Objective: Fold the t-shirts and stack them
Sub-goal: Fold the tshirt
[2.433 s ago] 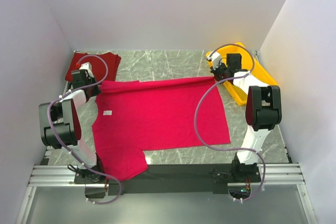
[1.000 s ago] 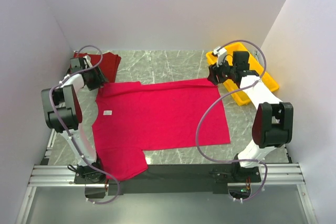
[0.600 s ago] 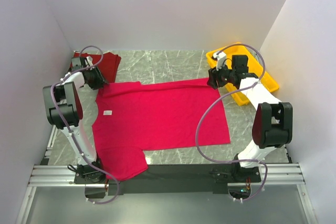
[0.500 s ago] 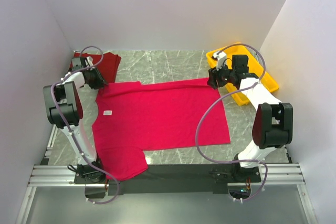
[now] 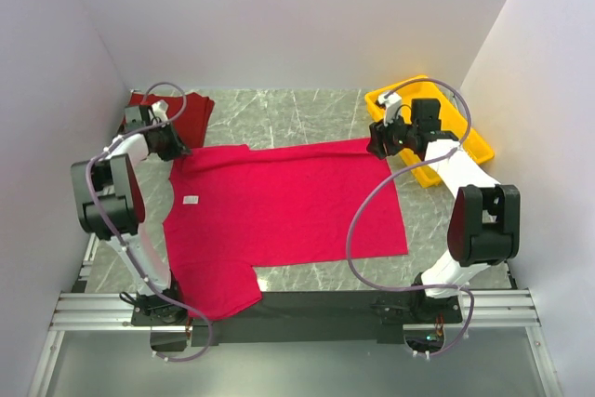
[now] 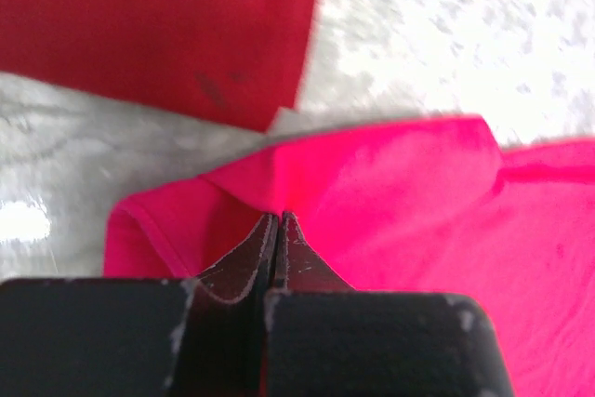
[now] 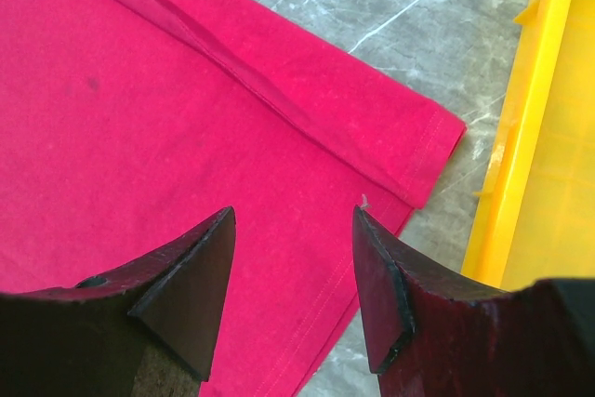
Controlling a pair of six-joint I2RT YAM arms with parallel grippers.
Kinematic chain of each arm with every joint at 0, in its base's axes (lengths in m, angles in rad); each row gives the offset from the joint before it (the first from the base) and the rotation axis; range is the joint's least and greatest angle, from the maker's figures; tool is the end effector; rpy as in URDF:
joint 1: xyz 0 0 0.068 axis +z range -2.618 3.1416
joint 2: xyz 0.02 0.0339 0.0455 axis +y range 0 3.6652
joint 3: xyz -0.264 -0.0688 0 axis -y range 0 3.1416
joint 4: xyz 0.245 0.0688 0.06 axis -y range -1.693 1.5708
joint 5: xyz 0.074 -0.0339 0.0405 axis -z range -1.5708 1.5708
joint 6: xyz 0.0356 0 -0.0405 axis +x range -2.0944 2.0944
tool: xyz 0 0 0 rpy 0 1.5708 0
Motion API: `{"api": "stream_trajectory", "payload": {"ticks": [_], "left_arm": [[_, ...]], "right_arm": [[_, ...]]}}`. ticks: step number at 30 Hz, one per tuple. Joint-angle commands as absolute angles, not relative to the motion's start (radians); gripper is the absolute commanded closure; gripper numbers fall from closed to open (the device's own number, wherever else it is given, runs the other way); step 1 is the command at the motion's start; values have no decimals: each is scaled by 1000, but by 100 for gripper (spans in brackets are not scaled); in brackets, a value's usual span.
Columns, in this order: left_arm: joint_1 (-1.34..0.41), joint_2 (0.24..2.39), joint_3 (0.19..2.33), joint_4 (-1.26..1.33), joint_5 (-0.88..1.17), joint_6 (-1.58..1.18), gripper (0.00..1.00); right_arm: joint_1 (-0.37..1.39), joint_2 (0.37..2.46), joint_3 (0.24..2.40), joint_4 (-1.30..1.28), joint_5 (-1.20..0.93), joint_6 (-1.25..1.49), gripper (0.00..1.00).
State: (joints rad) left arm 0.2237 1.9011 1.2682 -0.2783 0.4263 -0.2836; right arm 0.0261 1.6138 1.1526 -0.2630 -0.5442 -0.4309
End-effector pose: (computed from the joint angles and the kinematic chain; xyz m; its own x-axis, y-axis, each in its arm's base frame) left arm 0.3971 0.0752 0.1826 -0.7524 -0.4325 -0.4969 -0.1723 0.8573 -0.4852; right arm 0.3551 0.0277 0.2527 -0.4305 -0.3687 -0.8238 -0.6492 0.7607 -0.0012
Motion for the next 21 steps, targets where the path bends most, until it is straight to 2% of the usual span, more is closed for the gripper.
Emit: {"api": "stream_trajectory", "payload": {"ticks": [1, 5, 13, 15, 21], "left_arm": [[225, 1778, 1212, -241, 506, -184, 99], [227, 1695, 1119, -256, 537, -124, 99], [226, 1619, 1000, -359, 460, -43, 84], [226, 1582, 979, -357, 408, -52, 71], [232, 1549, 974, -335, 350, -89, 53]], "right_arm": [[26, 1560, 1140, -248, -563, -426, 40], [26, 1554, 1128, -241, -564, -425, 40], [23, 1549, 1120, -224, -572, -416, 40], [21, 1549, 1120, -219, -575, -411, 40], [21, 1552, 1124, -213, -583, -408, 40]]}}
